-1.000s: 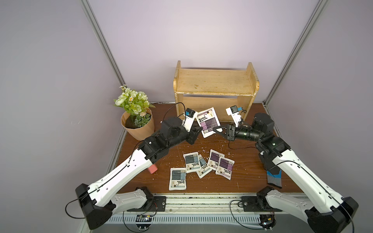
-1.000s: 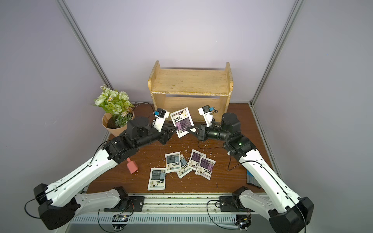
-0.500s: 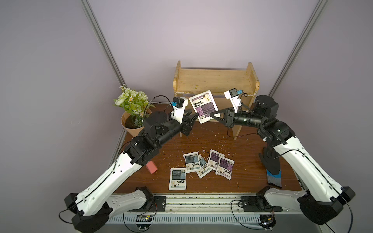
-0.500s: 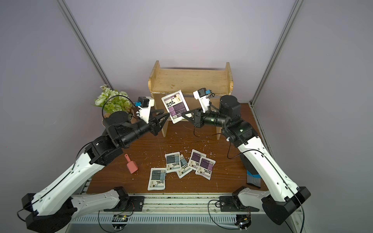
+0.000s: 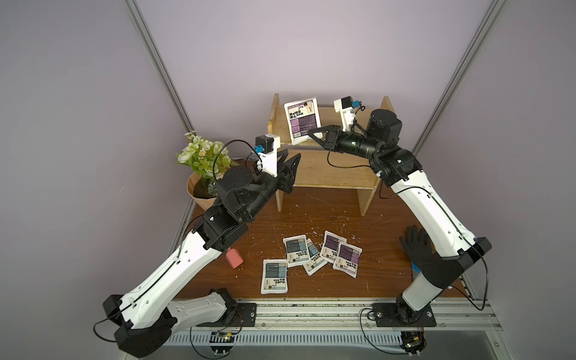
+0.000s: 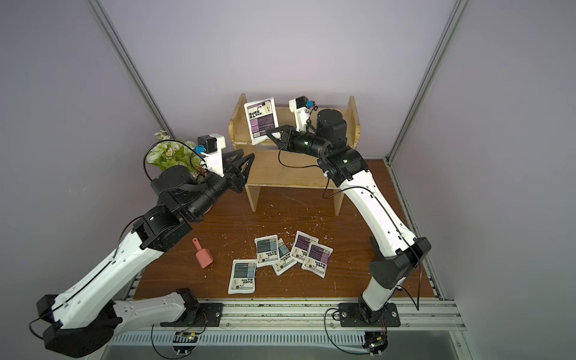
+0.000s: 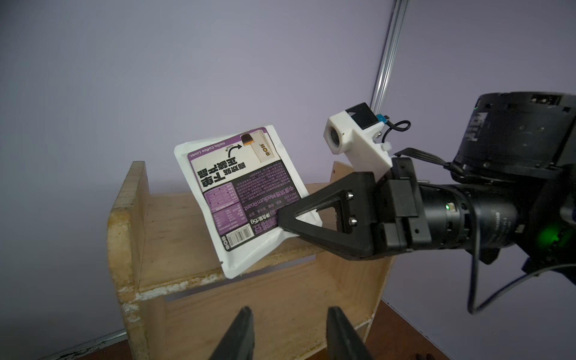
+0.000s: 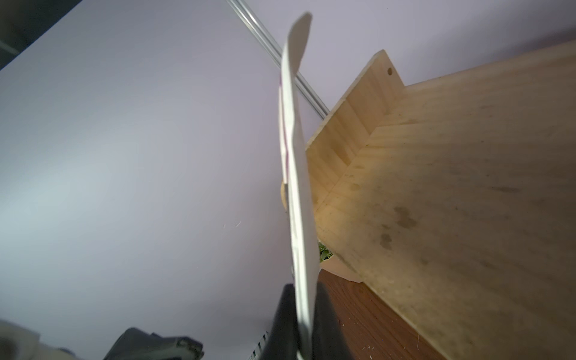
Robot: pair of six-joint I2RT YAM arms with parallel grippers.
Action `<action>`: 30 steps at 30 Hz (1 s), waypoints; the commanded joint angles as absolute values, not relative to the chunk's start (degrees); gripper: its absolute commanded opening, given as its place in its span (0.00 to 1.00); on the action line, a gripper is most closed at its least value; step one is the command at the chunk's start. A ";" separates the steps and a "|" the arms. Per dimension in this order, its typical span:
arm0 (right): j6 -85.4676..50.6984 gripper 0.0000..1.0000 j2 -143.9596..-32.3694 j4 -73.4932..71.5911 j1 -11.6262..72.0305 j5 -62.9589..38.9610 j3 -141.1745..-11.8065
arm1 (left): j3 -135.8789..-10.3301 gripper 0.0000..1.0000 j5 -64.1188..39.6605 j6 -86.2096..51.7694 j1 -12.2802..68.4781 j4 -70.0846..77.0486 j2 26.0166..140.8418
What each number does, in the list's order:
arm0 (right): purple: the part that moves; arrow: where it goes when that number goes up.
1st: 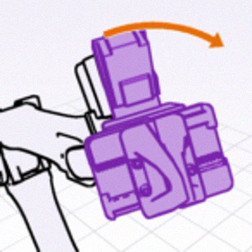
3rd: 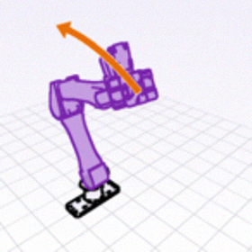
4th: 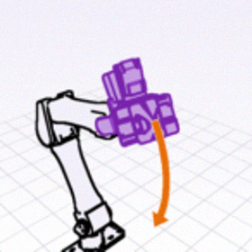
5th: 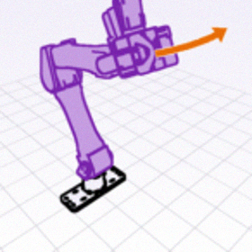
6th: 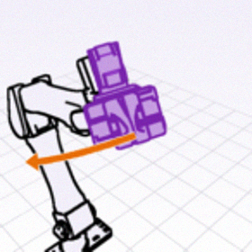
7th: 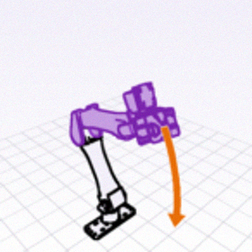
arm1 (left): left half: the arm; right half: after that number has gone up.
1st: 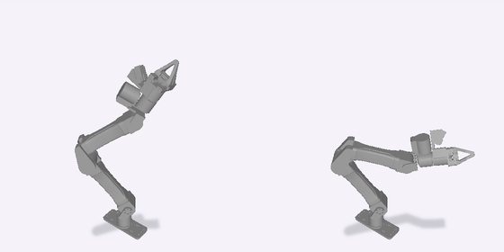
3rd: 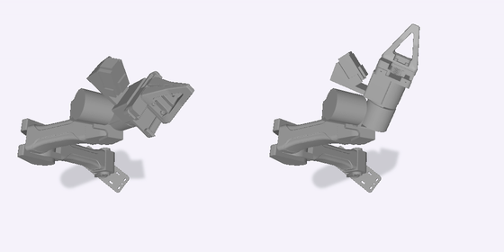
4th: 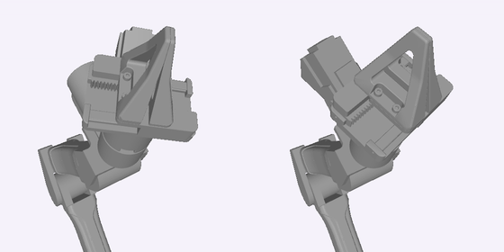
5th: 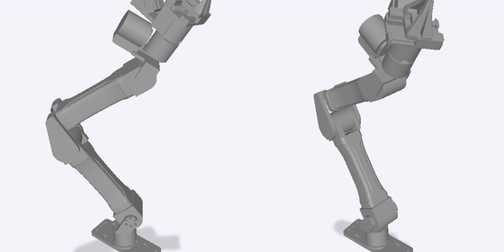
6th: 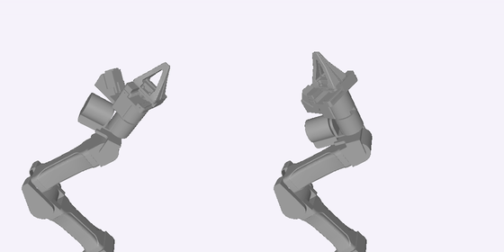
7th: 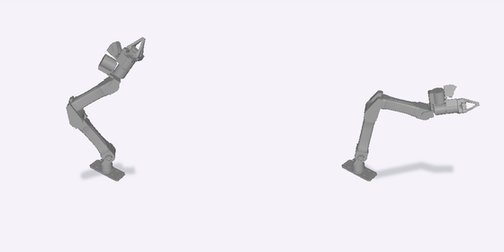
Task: Place the bagged coffee beans on the shelf by color
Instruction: Place the bagged coffee beans on the shelf.
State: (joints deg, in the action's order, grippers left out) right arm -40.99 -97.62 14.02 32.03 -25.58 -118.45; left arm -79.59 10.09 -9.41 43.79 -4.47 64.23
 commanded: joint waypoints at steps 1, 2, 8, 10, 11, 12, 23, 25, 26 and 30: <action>-48.72 0.00 -97.71 10.59 32.17 -19.93 -125.48 | -77.69 0.40 14.47 -8.77 43.15 -5.68 63.93; -50.28 0.00 -98.17 10.22 32.21 -18.79 -126.08 | -76.60 0.40 14.67 -8.99 43.15 -6.08 63.65; -60.50 0.00 -100.38 9.92 32.23 -14.95 -127.66 | -70.69 0.40 14.57 -10.90 43.15 -7.14 61.97; -62.15 0.00 -102.48 11.90 32.22 -15.82 -130.83 | -68.39 0.40 14.82 -11.66 43.17 -6.65 61.36; -62.74 0.00 -104.17 14.08 32.24 -16.48 -134.10 | -67.13 0.40 15.17 -12.02 43.15 -6.20 60.94; -63.34 0.00 -106.45 16.77 32.25 -17.09 -137.70 | -65.99 0.40 15.27 -12.18 43.15 -5.78 60.58; -70.55 0.00 -112.70 22.01 32.52 -22.58 -142.87 | -60.74 0.39 16.18 -13.84 43.14 -4.89 59.33; -70.83 0.00 -112.71 20.97 32.53 -23.31 -142.87 | -60.47 0.39 16.17 -14.05 43.15 -4.83 59.33; -71.15 0.00 -112.82 20.75 32.60 -23.74 -142.83 | -60.38 0.39 15.99 -14.02 43.16 -4.83 59.42; -72.22 0.00 -113.69 20.48 32.78 -25.37 -142.83 | -60.41 0.35 15.78 -14.17 43.15 -5.01 59.77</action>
